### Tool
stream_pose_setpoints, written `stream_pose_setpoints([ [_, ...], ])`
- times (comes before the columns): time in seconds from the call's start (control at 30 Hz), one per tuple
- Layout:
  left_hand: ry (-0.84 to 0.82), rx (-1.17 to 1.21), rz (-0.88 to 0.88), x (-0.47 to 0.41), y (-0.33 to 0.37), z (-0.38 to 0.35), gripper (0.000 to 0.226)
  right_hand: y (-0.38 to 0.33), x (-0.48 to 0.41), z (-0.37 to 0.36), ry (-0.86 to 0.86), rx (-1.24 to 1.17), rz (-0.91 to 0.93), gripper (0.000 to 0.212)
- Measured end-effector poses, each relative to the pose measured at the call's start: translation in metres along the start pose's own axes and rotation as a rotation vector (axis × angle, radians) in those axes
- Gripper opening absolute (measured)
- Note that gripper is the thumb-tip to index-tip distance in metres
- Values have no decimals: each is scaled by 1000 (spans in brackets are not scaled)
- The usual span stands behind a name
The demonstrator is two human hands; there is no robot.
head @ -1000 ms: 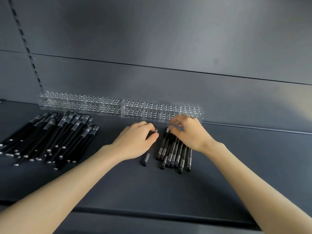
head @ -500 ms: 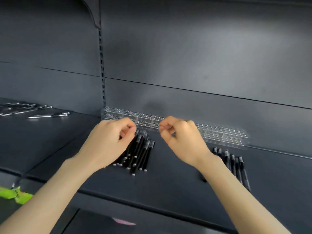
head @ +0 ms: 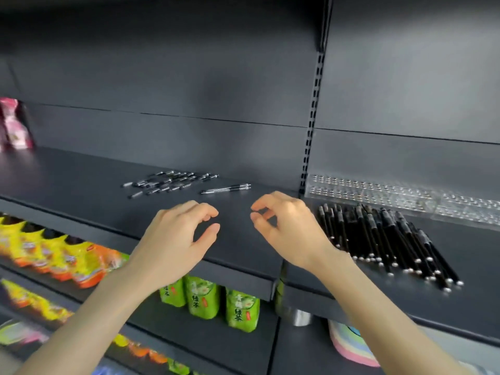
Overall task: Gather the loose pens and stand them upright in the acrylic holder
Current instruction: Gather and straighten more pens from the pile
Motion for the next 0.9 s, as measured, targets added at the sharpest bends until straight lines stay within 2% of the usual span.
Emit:
stream_pose_setpoints([
  [0.1,23,-26,11,-5,-51,15,49,-28,-33,-32,-23,10,12,19],
  [0.23,2,0,84,-19,-121,13,28,-42,-82,-74,-61,48,-9,18],
  [0.37,-107,-39,133,-40,-192,-5,32,-41,-128,-123,-152,131,-49,19],
  [0.53,-290,-127,243,-78,-270,-37,59,-34,-183,-175,-214,211,-107,21],
  [0.7,-446,-137,375,-107,-326,-69,98,-11,-216,-201,-175,327,-301,32],
  [0.8,-543,-136,349,-120,-341,-85,106,7,-221,-211,-209,453,-476,44],
  [0.9,-582,-194,250,-131,-351,-96,106,21,-222,-221,-239,471,-624,48],
])
Point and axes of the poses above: each hand's wrist, its own x-axis away from the middle knuckle, its own z-axis out of the back of the hand, y = z × x, the point moved 6 cm from there along -x, towards the middle knuckle, and after that the axes turned 9 degrees about -z, right-handed, at the moved point
